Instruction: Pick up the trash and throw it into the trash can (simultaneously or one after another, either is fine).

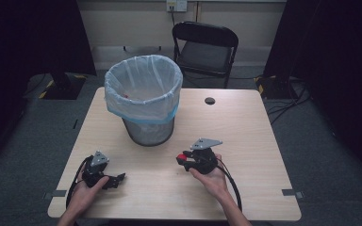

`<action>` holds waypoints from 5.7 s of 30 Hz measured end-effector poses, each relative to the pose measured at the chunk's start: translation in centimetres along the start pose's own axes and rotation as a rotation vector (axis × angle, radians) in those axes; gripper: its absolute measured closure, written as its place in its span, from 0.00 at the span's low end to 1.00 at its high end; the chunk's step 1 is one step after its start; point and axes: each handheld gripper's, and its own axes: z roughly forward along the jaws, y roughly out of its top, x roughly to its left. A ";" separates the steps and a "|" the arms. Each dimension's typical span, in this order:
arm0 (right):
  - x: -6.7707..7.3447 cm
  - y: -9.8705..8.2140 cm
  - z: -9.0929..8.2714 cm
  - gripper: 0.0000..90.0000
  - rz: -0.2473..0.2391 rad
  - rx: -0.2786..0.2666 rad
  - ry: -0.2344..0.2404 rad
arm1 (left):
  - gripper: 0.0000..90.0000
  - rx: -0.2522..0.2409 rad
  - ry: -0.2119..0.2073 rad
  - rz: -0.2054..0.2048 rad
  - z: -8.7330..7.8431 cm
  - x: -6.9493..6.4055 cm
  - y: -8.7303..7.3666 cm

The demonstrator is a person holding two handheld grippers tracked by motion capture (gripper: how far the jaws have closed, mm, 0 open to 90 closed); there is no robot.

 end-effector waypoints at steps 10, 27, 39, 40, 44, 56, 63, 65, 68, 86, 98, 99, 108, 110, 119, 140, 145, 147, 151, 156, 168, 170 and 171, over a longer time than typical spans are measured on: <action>-0.1 1.8 -0.9 0.67 -0.005 -0.053 0.009 | 0.01 -0.001 -0.001 0.002 0.0 0.0 0.0; -0.3 4.7 -2.2 0.67 -0.008 -0.135 0.016 | 0.01 0.000 -0.001 0.002 0.0 0.0 0.0; -0.3 7.0 -3.5 0.67 0.011 -0.204 0.073 | 0.01 -0.001 -0.002 0.002 0.0 0.0 0.0; -0.2 7.1 -3.6 0.67 0.007 -0.207 0.074 | 0.01 -0.001 -0.001 0.002 0.0 0.0 0.0; 0.0 7.9 -4.1 0.67 -0.010 -0.229 0.072 | 0.01 0.000 -0.001 0.002 0.0 0.0 0.0; 0.3 9.8 -5.1 0.67 -0.033 -0.272 0.087 | 0.01 0.000 -0.001 0.002 0.0 0.0 0.0; 0.6 11.1 -5.8 0.67 -0.051 -0.297 0.096 | 0.01 0.000 -0.001 0.002 0.0 0.0 0.0; 0.7 11.4 -5.9 0.67 -0.056 -0.300 0.097 | 0.01 0.000 -0.001 0.002 0.0 0.0 0.0; 0.7 11.8 -6.1 0.67 -0.062 -0.312 0.103 | 0.01 0.000 -0.001 0.002 0.0 0.0 0.0; 1.4 15.5 -7.1 0.67 -0.089 -0.388 0.139 | 0.01 -0.001 -0.002 0.002 0.0 0.0 0.0; 0.4 18.1 -7.1 0.67 -0.066 -0.423 0.169 | 0.01 -0.004 -0.002 -0.002 0.0 0.0 0.0; 0.3 18.4 -7.1 0.67 -0.066 -0.424 0.169 | 0.01 -0.002 -0.002 0.001 0.0 0.0 0.0; -0.3 20.3 -6.6 0.67 -0.054 -0.434 0.182 | 0.01 -0.003 -0.003 -0.002 0.0 0.0 0.0; -0.4 20.7 -6.5 0.67 -0.052 -0.437 0.183 | 0.01 0.000 -0.002 0.003 0.0 0.0 0.0; -1.2 22.5 -5.1 0.67 -0.039 -0.444 0.190 | 0.01 0.000 -0.002 0.003 0.0 0.0 0.0; -2.4 26.8 -1.0 0.66 -0.058 -0.338 0.160 | 0.01 -0.005 0.001 -0.006 0.0 0.0 0.0; -2.6 27.1 0.0 0.66 -0.061 -0.294 0.130 | 0.01 -0.005 -0.002 -0.008 0.0 0.0 0.0; -2.8 27.1 0.1 0.66 -0.053 -0.289 0.121 | 0.01 -0.005 -0.002 -0.007 0.0 0.0 0.0; -2.9 27.1 0.2 0.60 -0.046 -0.286 0.104 | 0.01 -0.004 -0.002 -0.007 0.0 0.0 0.0; -3.1 27.0 0.3 0.44 -0.032 -0.278 0.097 | 0.01 -0.005 -0.002 -0.008 0.0 0.0 0.0; -2.8 26.6 -0.1 0.25 -0.027 -0.282 0.059 | 0.01 -0.007 -0.002 -0.009 0.1 -0.1 0.0; -2.9 26.4 -0.3 0.25 -0.024 -0.279 0.056 | 0.01 -0.005 -0.002 -0.007 0.0 0.0 0.0; -3.0 26.3 -0.5 0.25 -0.020 -0.285 0.057 | 0.01 -0.007 -0.002 -0.009 0.1 -0.1 0.0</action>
